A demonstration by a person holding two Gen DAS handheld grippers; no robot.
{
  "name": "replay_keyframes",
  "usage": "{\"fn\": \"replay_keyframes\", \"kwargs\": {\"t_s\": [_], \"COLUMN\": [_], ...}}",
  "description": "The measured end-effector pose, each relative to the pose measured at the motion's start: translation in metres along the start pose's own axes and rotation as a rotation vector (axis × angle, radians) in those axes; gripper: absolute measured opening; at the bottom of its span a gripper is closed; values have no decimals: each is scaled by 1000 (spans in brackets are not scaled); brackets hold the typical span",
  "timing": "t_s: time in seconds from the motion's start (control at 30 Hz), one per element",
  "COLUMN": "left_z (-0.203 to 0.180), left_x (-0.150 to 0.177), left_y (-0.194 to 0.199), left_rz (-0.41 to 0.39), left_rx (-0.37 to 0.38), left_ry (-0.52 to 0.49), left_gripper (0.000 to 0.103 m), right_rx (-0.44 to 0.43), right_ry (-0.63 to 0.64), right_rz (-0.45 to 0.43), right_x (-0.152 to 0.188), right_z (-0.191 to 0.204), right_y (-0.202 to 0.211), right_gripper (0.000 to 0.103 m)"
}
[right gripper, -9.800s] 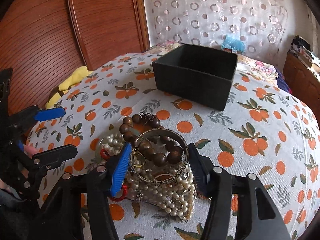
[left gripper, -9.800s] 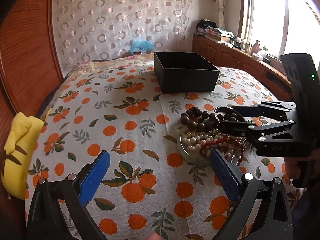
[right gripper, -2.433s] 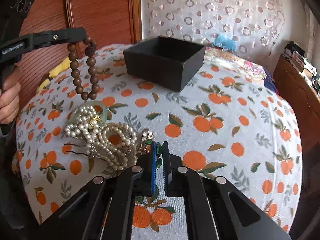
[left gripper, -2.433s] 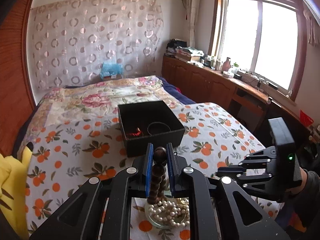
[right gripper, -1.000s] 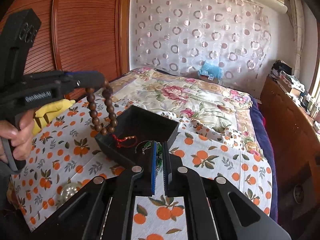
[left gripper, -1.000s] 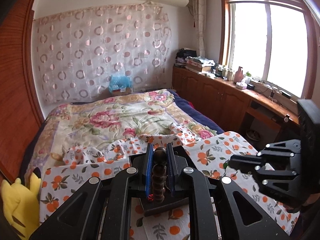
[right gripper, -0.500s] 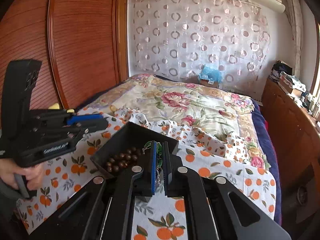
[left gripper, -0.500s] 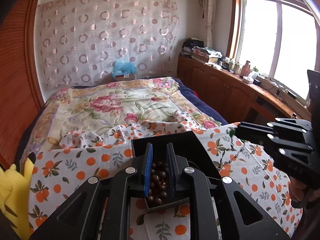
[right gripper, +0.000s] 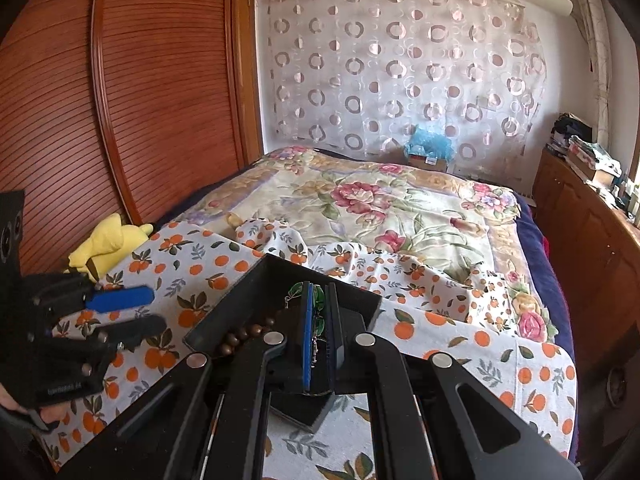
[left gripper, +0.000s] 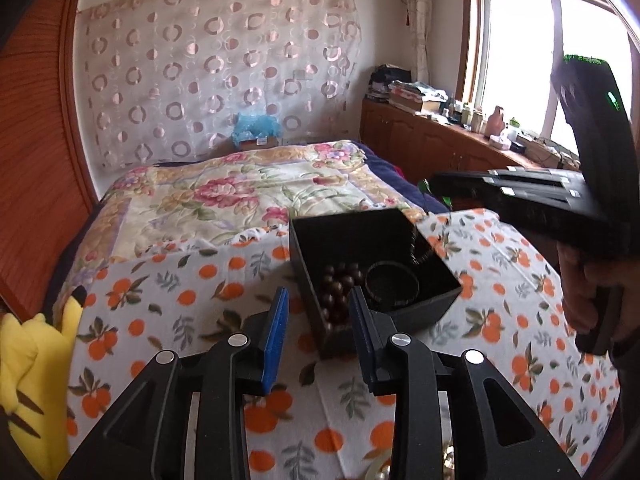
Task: Organize jewelry
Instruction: 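Withdraw the left tool from the box back to the pearls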
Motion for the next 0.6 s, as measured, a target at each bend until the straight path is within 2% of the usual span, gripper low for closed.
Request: {"fn": "replay_keyframes", "kwargs": {"t_s": [0.1, 0.2, 0.27, 0.37, 0.47, 0.57, 0.6], "left_z": [4, 6, 6, 8, 10, 11, 11], "left_x": [12, 21, 28, 39, 49, 57, 59], "left_y": [6, 12, 15, 20, 25, 28, 30], "left_rz": [5, 8, 10, 19, 27, 36, 36], "left_rx": [-2, -1, -6, 2, 8, 10, 11], "left_ry": [5, 3, -2, 6, 16, 25, 25], "left_gripper": [31, 40, 41, 47, 49, 50, 54], "right_rx": [-6, -12, -20, -29, -29, -25, -26], "right_ry": [8, 15, 14, 16, 21, 20, 18], "right_rz": [10, 27, 38, 58, 66, 65, 62], "right_x": [1, 6, 10, 18, 25, 29, 30], "right_z": [6, 13, 17, 22, 23, 21, 21], "right_y": [-6, -12, -15, -20, -21, -17, -16], "right_gripper": [7, 7, 7, 7, 8, 12, 16]}}
Point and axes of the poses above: each gripper's, at about its wrist camera, not at the fingertips, and y roughly against the way its jaws point, z to its left, x to its underside, the point moved 9 cm from there along -y, roughly the way its jaws point, and after that the axes turned 9 degrees about y, right-handed, at the moved point
